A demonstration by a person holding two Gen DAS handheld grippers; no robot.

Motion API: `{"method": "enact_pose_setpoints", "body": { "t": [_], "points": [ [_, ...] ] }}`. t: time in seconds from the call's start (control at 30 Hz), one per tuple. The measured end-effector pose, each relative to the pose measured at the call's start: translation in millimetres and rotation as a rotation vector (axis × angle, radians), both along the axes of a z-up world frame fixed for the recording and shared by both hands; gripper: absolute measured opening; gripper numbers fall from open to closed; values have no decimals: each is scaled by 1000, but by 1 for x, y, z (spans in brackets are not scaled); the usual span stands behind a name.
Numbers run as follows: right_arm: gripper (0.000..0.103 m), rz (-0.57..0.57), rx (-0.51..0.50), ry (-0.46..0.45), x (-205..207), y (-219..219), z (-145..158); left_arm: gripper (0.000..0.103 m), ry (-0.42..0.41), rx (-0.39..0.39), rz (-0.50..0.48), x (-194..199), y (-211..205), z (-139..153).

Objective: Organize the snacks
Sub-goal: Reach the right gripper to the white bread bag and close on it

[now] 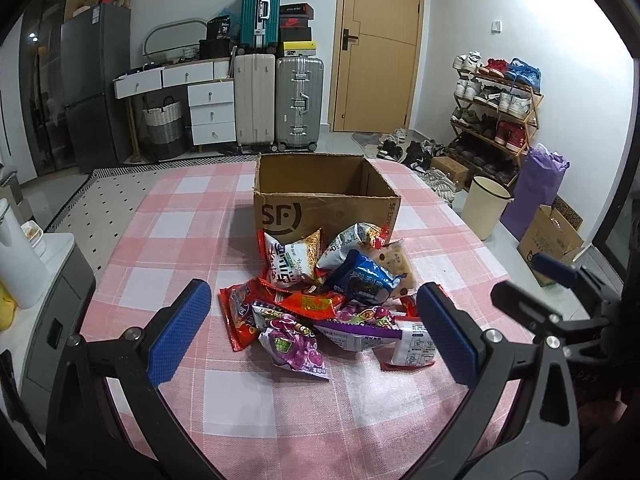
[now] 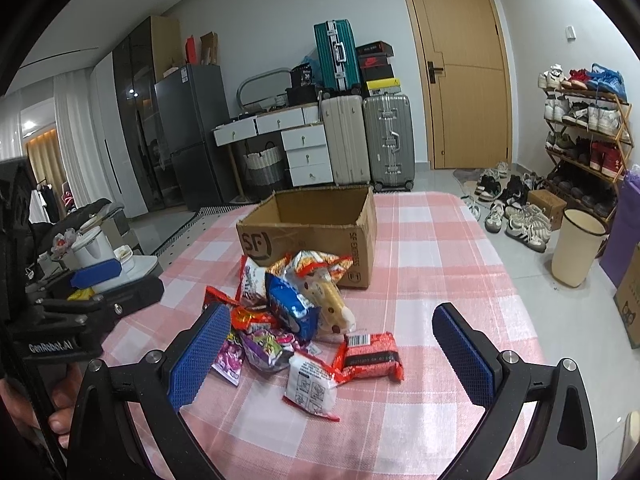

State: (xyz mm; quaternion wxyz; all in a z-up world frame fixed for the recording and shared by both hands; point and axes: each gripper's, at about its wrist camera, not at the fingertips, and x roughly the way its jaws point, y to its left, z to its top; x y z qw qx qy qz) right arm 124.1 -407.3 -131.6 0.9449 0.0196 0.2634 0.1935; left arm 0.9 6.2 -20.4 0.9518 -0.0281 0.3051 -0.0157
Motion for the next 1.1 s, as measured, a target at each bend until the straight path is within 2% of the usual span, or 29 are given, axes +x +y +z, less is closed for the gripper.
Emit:
{"method": "enact_pose_setpoints", "body": {
  "t": [0.7,1.1],
  "points": [
    [103,46,-4,216,42,20,-94,102,87,-57,9,37,24,-50],
    [103,86,31,304,58,33,-115,102,114,-100,31,48,41,-71]
  ]
}}
